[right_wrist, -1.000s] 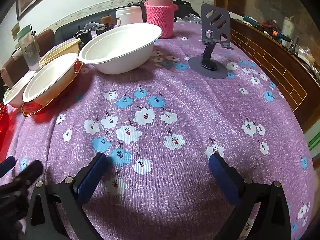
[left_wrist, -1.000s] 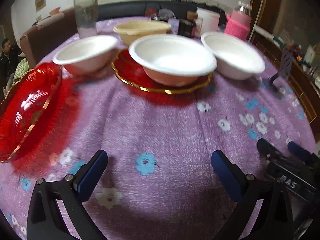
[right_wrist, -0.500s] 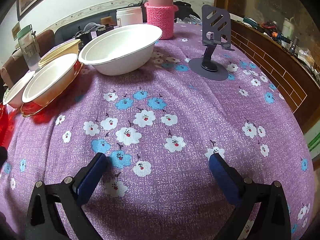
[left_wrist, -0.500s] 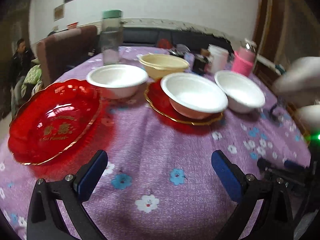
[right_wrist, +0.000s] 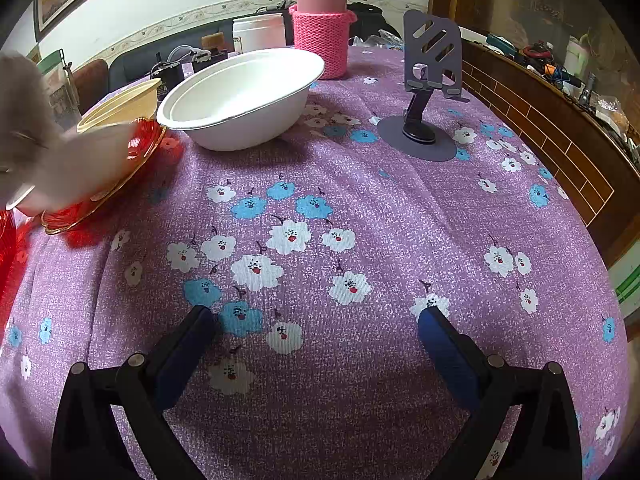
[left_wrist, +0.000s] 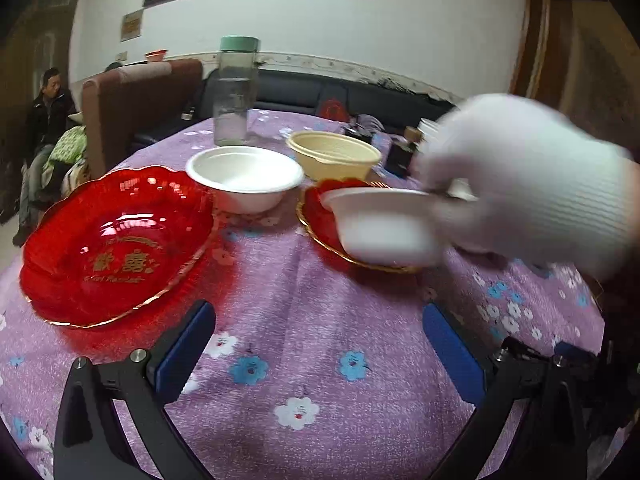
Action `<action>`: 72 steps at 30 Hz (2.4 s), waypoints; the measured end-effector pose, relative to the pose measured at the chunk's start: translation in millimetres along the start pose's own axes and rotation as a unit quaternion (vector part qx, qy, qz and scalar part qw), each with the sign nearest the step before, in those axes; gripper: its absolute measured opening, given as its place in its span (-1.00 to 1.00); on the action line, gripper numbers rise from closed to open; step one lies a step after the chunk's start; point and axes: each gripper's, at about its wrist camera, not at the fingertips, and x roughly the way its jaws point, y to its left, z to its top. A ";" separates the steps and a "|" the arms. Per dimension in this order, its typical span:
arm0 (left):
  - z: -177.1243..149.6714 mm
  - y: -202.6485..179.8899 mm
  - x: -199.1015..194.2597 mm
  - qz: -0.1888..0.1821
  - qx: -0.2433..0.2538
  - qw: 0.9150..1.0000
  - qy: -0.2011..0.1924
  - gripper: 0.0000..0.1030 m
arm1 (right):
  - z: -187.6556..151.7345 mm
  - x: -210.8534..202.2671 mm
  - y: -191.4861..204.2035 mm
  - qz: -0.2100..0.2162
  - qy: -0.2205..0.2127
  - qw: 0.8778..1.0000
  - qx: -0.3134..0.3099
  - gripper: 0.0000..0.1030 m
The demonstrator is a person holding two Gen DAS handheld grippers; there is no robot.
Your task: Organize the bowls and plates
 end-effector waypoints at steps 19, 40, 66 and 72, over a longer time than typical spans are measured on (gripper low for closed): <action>-5.1 -4.2 -26.4 0.056 0.017 0.996 -0.066 1.00 | 0.0 0.0 0.1 0.000 0.000 1.000 0.000 0.99; 9.5 23.8 -98.6 0.109 0.018 0.986 -0.122 1.00 | 0.5 0.3 0.1 0.001 0.000 1.000 0.003 0.99; 44.5 187.0 -161.3 0.127 -0.130 0.977 -0.112 1.00 | 19.8 -140.7 85.8 0.185 -0.128 0.971 -0.086 0.91; 61.2 231.4 -122.7 0.089 -0.160 0.982 -0.042 1.00 | 36.8 -127.6 165.4 0.328 -0.028 0.939 -0.103 0.91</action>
